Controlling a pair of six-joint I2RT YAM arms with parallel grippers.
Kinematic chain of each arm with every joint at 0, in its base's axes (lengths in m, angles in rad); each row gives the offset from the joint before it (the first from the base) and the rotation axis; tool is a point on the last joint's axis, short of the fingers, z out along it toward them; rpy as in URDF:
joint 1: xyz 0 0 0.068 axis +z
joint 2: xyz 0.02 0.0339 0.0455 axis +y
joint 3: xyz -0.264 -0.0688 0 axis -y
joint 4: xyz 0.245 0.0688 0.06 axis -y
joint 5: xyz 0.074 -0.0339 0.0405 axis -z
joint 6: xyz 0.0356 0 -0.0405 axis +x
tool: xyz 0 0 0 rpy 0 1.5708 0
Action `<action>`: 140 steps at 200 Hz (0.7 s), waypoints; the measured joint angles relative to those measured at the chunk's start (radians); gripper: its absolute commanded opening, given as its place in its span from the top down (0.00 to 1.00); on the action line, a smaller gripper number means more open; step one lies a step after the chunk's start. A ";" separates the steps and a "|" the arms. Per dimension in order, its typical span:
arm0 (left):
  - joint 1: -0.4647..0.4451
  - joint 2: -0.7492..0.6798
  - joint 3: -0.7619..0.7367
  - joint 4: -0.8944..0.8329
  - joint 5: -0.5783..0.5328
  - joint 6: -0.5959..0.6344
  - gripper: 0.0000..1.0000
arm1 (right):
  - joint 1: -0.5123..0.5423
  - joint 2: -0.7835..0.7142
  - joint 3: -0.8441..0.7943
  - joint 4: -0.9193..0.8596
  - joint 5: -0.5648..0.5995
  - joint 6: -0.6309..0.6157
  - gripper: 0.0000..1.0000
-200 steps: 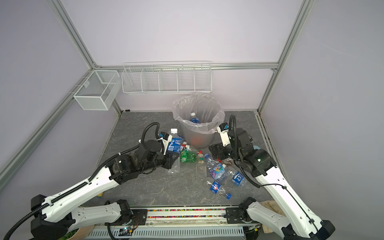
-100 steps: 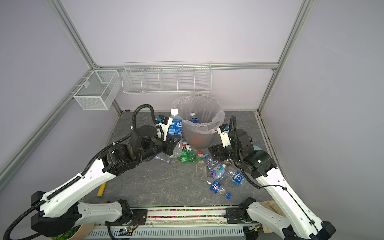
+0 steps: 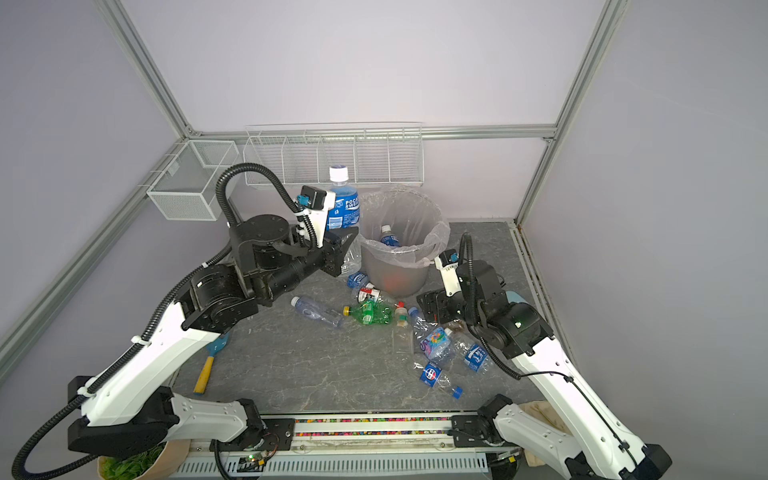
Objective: Throw the plastic bottles in the bin
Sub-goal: 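Carry the Pocari Sweat bottle with the left gripper up over the bin, then open the left gripper above the bin to drop the bottle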
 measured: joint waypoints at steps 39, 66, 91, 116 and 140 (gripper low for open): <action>0.000 0.080 0.124 -0.008 -0.006 0.056 0.88 | 0.000 0.000 -0.004 0.001 -0.008 0.005 0.12; 0.014 0.144 0.201 -0.012 0.012 0.075 0.87 | 0.000 -0.003 -0.005 0.002 -0.014 0.016 0.12; 0.068 0.209 0.260 -0.007 0.075 0.067 0.85 | 0.000 -0.014 -0.005 0.002 -0.023 0.024 0.12; 0.146 0.299 0.309 0.018 0.146 0.035 0.85 | 0.000 -0.023 -0.005 0.003 -0.030 0.030 0.12; 0.197 0.446 0.399 0.019 0.194 0.004 0.82 | 0.000 -0.029 -0.005 0.005 -0.035 0.034 0.12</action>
